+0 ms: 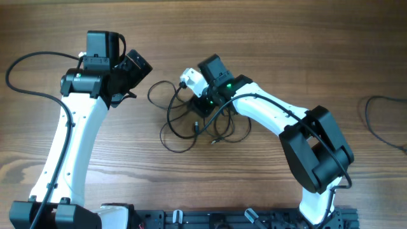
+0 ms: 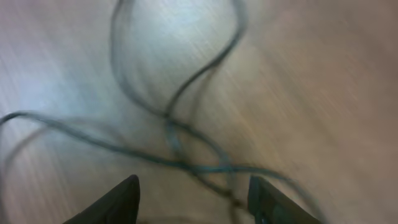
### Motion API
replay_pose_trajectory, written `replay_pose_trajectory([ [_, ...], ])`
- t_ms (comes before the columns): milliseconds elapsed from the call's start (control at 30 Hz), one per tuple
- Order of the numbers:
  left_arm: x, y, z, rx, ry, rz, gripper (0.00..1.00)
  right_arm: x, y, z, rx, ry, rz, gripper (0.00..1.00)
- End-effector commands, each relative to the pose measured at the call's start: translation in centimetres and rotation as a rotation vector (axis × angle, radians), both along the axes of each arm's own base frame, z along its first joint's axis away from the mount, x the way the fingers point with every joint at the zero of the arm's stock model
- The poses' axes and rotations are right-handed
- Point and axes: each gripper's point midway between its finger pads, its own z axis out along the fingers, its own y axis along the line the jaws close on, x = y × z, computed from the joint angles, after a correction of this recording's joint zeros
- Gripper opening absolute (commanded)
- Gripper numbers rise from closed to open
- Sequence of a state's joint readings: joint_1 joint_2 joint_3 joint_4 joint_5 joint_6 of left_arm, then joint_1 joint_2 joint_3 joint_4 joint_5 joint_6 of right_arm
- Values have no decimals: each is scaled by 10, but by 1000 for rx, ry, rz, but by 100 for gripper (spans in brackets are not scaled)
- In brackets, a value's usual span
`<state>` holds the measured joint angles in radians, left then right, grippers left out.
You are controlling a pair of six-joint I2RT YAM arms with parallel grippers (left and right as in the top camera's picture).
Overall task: Untangle cables
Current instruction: 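Pull a second cable out to the right edge with the right gripper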
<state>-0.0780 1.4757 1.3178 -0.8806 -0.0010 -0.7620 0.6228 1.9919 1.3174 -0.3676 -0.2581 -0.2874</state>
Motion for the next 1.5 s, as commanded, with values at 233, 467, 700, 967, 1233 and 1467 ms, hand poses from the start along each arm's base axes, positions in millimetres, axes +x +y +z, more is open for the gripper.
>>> replay_pose_trajectory([
  [233, 6, 8, 1, 32, -13, 29, 100, -6, -21, -48, -149, 59, -7, 4],
  [467, -7, -3, -5, -22, 44, -4, 100, 33, -33, 137, 134, -178, -254, 4],
  [700, -16, -64, -5, -231, 80, -176, 100, 71, -108, 190, 378, -98, -649, 4],
  [967, -7, -171, -67, -280, 171, -387, 99, 84, -239, 233, 422, -185, -1044, 5],
  [1233, -7, -196, -137, -154, 255, -429, 100, 92, -393, 244, 186, -446, -1266, 4],
  [1467, -6, -194, -137, -154, 255, -426, 100, 135, -548, 276, 138, -901, -1396, 5],
])
